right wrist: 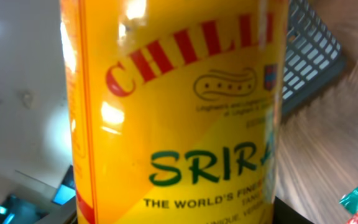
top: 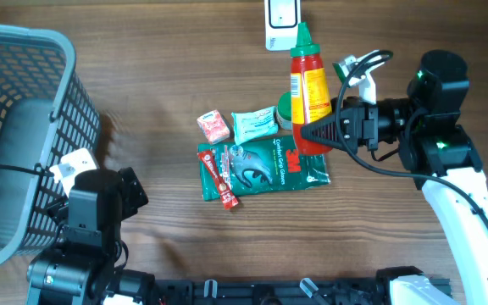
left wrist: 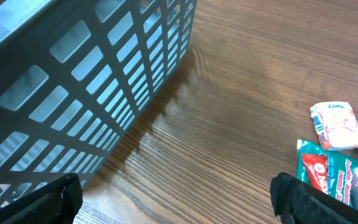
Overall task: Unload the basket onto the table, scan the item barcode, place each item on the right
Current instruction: 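Lift the sriracha bottle upright and carry it toward the scanner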
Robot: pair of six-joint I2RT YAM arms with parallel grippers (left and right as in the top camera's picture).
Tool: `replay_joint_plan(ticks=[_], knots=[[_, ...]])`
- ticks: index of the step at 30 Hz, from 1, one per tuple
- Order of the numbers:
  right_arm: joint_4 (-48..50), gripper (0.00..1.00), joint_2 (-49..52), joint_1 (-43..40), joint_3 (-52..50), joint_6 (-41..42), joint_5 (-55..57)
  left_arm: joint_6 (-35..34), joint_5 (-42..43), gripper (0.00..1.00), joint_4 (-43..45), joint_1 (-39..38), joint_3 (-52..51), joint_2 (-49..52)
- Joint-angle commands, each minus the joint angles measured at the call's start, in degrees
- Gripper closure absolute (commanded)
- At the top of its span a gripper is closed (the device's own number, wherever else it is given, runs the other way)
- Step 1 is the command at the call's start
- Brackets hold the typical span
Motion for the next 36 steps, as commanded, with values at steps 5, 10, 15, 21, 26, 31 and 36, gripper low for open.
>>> replay_joint_plan(ticks=[5, 10, 15, 21, 26, 31, 36], knots=[[0.00, 0.53, -0.68, -0.17, 1.14, 2.80, -3.63, 1.09, -0.55, 0.00, 0.17, 0.48, 0.90, -0.04], [2.60, 0.54, -1.20, -0.17, 1.14, 3.69, -3.63, 1.09, -0.55, 0.00, 0.17, 0.48, 0.90, -0.04], [10.56, 0.55, -1.66, -0.17, 1.14, 7.39, -3.63, 1.09, -0.55, 0.00, 0.17, 0.48, 0.90, -0.04], [19.15, 0.56, -1.77, -0.17, 1.14, 14.91, -3.63, 1.09, -0.55, 0.00, 0.15, 0.48, 0.90, -0.04], [21.44, 0.58, -3.93, 1.57, 1.14, 7.41, -3.63, 1.09, -0.55, 0.00, 0.17, 0.48, 0.90, -0.04], [21.86, 0.58, -7.63, 6.71, 1.14, -15.67, -3.61, 1.09, -0.55, 0.00, 0.17, 0.48, 0.90, -0.04], [23.21, 0.64, -7.02, 7.76, 1.14, -33.44, -3.54, 1.09, -0.55, 0.00, 0.17, 0.48, 0.90, -0.04]])
